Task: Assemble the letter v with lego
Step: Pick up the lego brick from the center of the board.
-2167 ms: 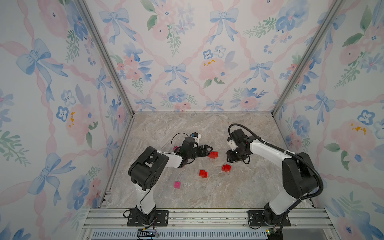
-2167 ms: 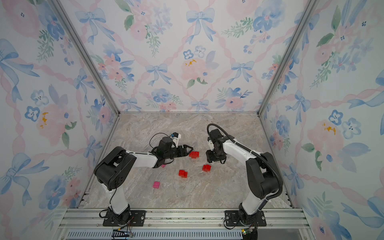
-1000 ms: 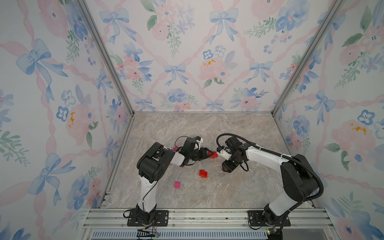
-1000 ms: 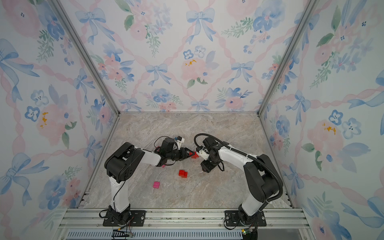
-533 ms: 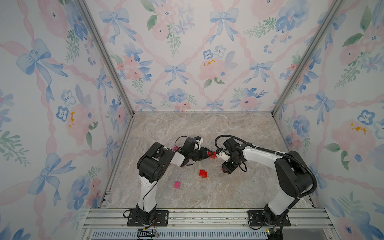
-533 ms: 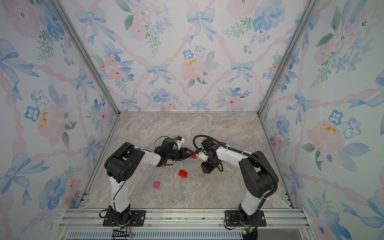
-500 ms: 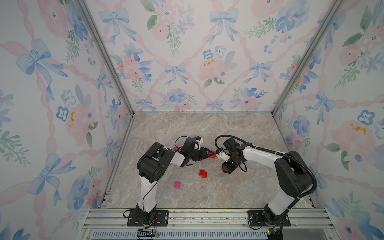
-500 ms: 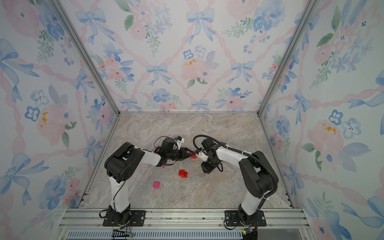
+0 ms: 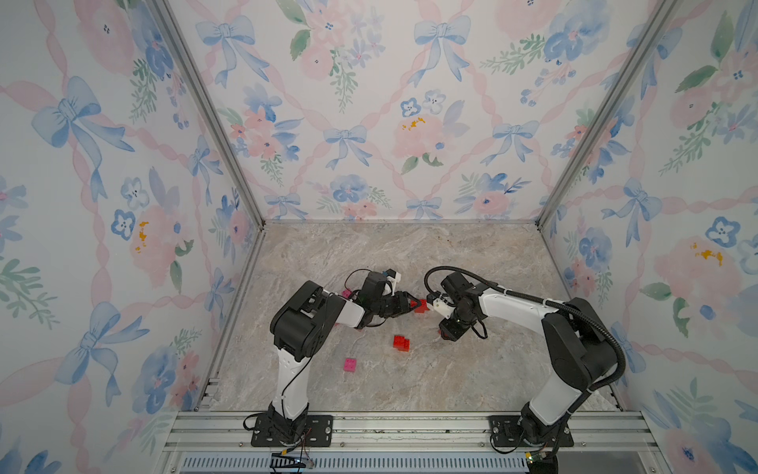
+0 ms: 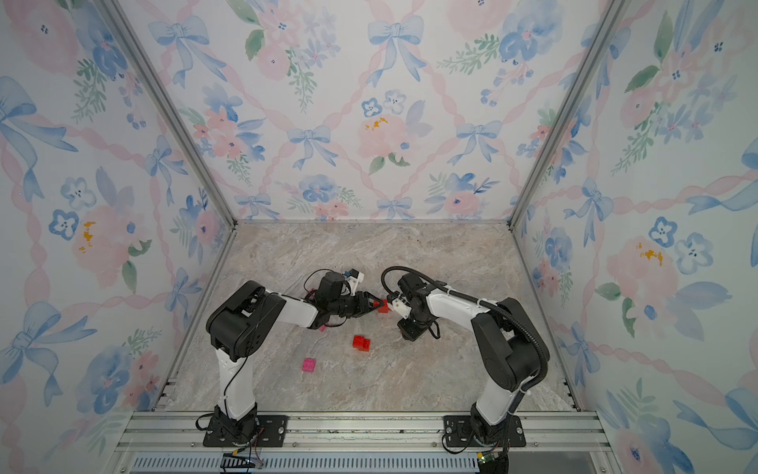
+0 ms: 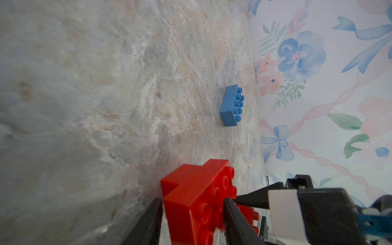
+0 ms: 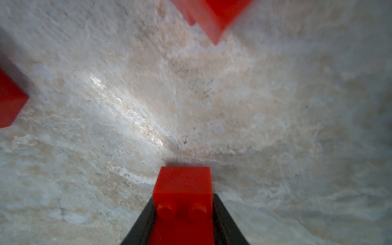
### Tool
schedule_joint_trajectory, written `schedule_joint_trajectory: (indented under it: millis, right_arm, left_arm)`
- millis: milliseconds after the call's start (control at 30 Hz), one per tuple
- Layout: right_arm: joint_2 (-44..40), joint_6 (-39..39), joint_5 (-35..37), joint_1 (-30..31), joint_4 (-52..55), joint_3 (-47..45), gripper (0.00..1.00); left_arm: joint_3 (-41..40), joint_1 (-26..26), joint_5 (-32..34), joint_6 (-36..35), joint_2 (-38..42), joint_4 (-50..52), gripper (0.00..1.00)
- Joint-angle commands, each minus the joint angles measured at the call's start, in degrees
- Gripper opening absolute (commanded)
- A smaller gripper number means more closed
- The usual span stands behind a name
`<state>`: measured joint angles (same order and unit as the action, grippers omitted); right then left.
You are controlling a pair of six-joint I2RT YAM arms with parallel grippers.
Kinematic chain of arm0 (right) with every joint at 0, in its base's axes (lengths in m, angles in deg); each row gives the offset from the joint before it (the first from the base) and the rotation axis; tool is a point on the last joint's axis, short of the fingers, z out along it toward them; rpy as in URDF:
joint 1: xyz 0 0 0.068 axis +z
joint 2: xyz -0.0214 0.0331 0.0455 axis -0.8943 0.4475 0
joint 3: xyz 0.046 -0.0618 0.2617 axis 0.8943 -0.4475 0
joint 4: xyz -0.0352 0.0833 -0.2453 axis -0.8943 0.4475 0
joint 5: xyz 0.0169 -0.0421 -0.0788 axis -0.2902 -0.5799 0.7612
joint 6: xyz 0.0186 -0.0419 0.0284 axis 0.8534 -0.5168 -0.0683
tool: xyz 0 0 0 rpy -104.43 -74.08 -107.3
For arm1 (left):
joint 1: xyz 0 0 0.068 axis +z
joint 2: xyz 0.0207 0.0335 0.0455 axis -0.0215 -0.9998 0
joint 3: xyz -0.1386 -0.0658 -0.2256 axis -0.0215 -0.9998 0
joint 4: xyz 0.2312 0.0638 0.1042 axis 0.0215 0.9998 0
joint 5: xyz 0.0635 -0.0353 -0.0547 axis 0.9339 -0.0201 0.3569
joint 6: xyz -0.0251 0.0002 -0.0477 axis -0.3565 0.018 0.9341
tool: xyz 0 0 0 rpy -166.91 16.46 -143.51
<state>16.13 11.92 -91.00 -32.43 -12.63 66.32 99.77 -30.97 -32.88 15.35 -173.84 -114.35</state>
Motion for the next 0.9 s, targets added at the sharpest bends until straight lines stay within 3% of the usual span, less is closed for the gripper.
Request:
schedule_joint_trajectory:
  millis: [0, 233, 867]
  right_arm:
    - [-0.85, -0.73, 0.54, 0.65, 2.47, 1.93, 0.4]
    - [0.03, -1.52, 1.16, 0.69, 4.1, 3.75, 0.51]
    - [0.82, -0.11, 1.05, 0.83, 1.24, 2.08, 0.43]
  left_arm:
    - [-1.08, 0.39, 0.21, -0.55, -0.82, 0.2, 0.51]
    - [-1.21, 0.74, -0.26, -0.75, -0.61, 0.18, 0.54]
    - [-1.17, 0.83, -0.44, -0.66, -1.12, 0.25, 0.53]
